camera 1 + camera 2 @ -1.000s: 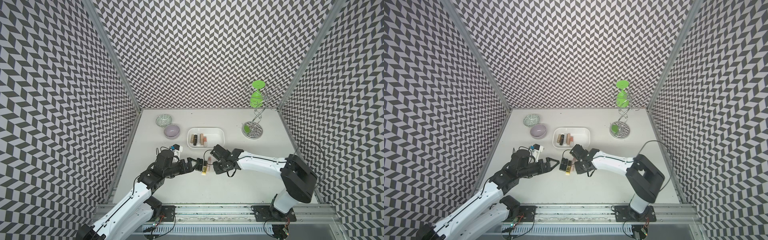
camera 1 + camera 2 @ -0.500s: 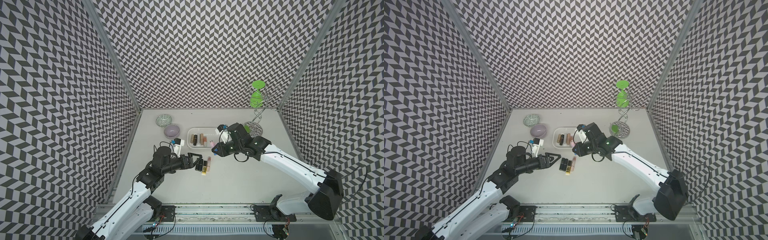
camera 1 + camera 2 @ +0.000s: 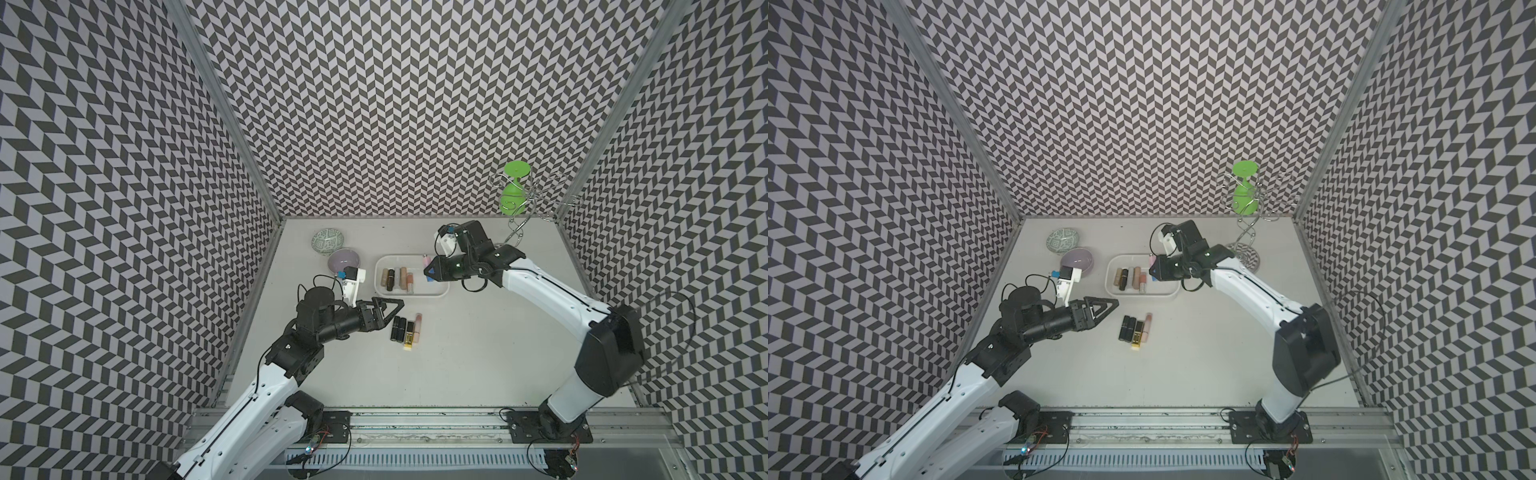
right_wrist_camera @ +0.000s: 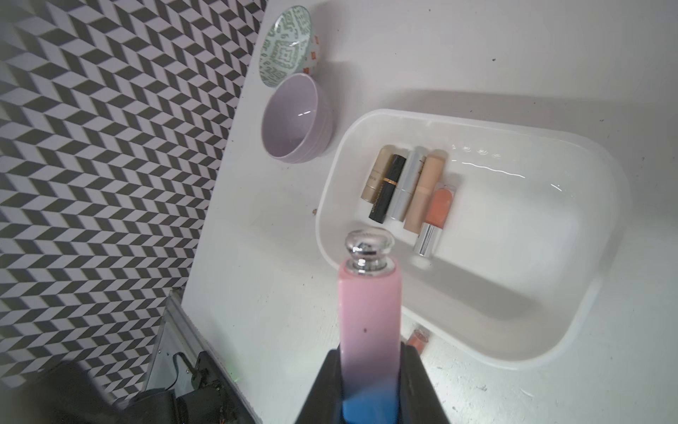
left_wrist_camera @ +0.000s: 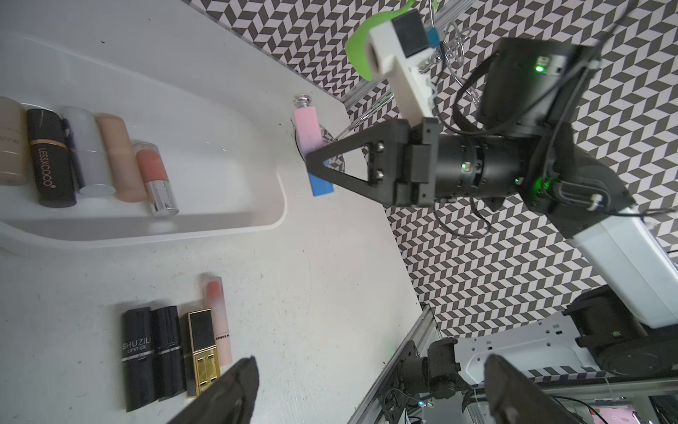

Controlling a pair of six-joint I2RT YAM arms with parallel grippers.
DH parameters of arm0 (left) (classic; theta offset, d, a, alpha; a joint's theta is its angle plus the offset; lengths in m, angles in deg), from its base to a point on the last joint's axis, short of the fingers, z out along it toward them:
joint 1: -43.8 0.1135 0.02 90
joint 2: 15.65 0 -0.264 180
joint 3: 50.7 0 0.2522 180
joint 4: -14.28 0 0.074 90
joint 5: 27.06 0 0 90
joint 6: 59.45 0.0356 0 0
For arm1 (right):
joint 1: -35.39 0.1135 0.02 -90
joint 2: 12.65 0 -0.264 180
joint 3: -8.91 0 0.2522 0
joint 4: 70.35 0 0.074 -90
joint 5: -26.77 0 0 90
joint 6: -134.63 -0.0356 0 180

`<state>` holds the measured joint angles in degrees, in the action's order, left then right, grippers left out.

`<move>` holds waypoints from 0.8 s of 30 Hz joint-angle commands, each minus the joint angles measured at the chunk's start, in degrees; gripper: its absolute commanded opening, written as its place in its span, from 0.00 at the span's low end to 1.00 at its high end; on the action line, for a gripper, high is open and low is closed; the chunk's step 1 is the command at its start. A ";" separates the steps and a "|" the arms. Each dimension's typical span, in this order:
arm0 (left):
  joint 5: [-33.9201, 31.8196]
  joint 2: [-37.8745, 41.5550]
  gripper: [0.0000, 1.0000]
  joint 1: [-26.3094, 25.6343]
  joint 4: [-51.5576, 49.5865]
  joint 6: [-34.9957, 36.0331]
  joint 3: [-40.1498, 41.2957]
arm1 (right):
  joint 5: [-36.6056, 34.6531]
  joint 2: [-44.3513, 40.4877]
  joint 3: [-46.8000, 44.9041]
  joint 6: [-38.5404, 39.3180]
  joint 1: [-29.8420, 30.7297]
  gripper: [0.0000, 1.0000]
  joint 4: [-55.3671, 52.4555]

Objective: Put the lipstick into the storage box
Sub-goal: Place the lipstick in the storage box.

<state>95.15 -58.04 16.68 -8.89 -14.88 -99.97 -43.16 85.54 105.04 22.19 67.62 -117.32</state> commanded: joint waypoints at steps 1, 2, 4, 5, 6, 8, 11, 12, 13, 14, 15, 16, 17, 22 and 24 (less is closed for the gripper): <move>-0.30 1.92 0.99 0.99 -3.41 1.83 -1.56 | -1.03 4.28 1.98 0.05 -0.25 0.16 -0.30; -0.37 2.16 0.99 1.21 -4.02 2.01 -1.56 | -1.30 5.25 2.14 -0.17 -0.25 0.16 0.39; -0.39 2.40 0.99 1.71 -5.31 2.42 -1.57 | -1.44 7.32 2.89 -0.32 -0.34 0.16 0.87; -0.38 2.36 0.99 2.05 -5.91 2.75 -1.61 | -1.44 8.62 3.52 -0.24 -0.41 0.16 0.98; -0.50 2.33 0.99 2.25 -6.66 3.01 -1.58 | -1.36 9.69 3.92 -0.24 -0.36 0.16 0.96; -1.01 2.15 0.99 2.81 -8.32 3.64 -1.62 | -1.27 12.08 4.59 -0.24 -0.41 0.16 1.13; -1.70 1.89 0.99 3.84 -10.62 4.55 -1.90 | -0.76 14.60 4.99 -0.54 -0.37 0.16 2.08; -1.79 1.90 0.99 4.05 -11.13 4.71 -2.02 | -0.66 15.18 5.14 -0.66 -0.41 0.16 2.46; -1.86 1.78 0.99 4.43 -11.54 4.82 -2.02 | -0.65 15.98 5.21 -0.74 -0.37 0.16 2.74; -1.88 1.87 0.99 4.65 -11.82 4.91 -1.83 | -0.65 16.83 5.58 -0.77 -0.41 0.16 2.89; -1.88 1.94 0.99 4.78 -12.06 4.89 -1.75 | -0.57 17.57 6.04 -0.79 -0.42 0.16 2.89; -1.96 1.93 0.99 4.96 -12.27 4.78 -1.58 | -0.48 18.42 6.50 -0.73 -0.46 0.16 2.89; -1.97 1.96 0.99 5.05 -12.45 4.66 -1.41 | -0.48 19.18 7.04 -0.70 -0.46 0.16 2.89; -1.71 2.05 0.99 5.27 -12.82 4.38 -0.13 | 0.09 21.96 8.55 -0.72 -0.89 0.16 3.75; -1.62 1.88 0.99 5.45 -12.83 4.52 0.12 | 0.23 22.92 9.14 -0.69 -1.00 0.16 3.90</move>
<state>93.64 -56.31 21.71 -20.92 -11.30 -100.03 -43.66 107.18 112.34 21.58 67.05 -116.28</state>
